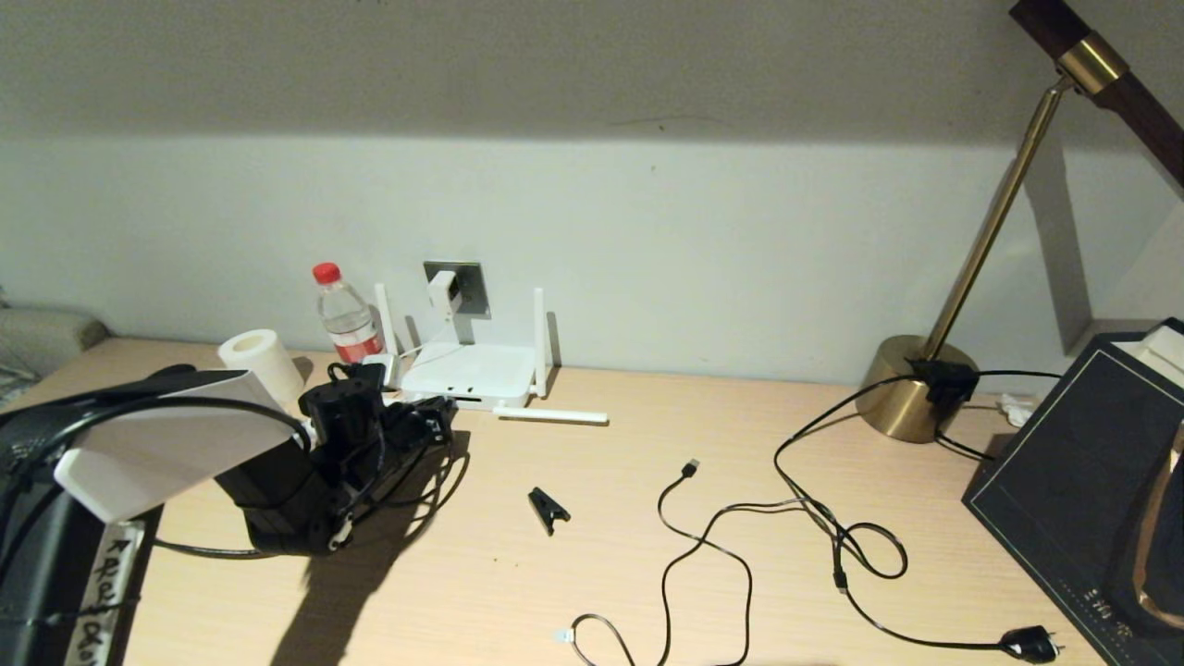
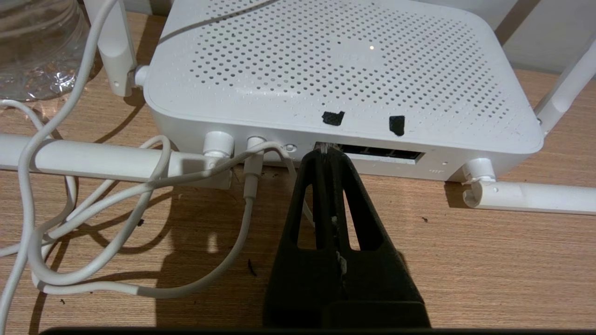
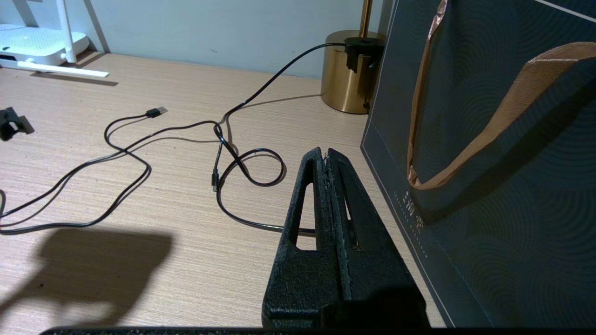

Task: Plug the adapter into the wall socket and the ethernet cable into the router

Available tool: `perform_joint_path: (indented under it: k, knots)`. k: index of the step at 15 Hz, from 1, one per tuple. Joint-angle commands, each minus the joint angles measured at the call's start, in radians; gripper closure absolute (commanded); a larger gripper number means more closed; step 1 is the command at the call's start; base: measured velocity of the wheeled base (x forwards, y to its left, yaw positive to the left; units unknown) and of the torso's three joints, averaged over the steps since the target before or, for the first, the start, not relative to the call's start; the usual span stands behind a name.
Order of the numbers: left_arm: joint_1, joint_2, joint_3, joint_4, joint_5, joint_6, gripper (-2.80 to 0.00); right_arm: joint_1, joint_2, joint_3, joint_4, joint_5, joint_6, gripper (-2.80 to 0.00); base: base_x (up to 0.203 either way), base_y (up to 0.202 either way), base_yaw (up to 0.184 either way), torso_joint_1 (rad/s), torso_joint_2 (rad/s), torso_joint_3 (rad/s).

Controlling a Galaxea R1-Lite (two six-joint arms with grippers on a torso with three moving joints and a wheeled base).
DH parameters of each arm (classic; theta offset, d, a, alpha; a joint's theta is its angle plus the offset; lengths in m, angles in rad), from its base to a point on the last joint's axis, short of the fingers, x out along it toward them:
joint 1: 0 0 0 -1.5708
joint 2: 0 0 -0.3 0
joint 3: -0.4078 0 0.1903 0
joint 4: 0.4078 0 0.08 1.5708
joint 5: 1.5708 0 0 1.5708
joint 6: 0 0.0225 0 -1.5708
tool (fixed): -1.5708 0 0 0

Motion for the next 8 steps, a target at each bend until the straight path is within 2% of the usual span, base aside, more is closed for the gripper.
perform_joint_path:
  k: [1, 8]
  knots:
    - [0.0, -0.018, 0.001, -0.008, -0.001, -0.001, 0.0, 0.0, 0.002, 0.035, -0.001, 0.001, 0.0, 0.0, 0.0, 0.0, 0.0, 0.0, 0.0, 0.0]
    - [-0.002, -0.086, 0.0, 0.032, -0.001, -0.001, 0.0, 0.0, 0.002, 0.035, -0.001, 0.001, 0.0, 0.0, 0.0, 0.0, 0.0, 0.0, 0.0, 0.0]
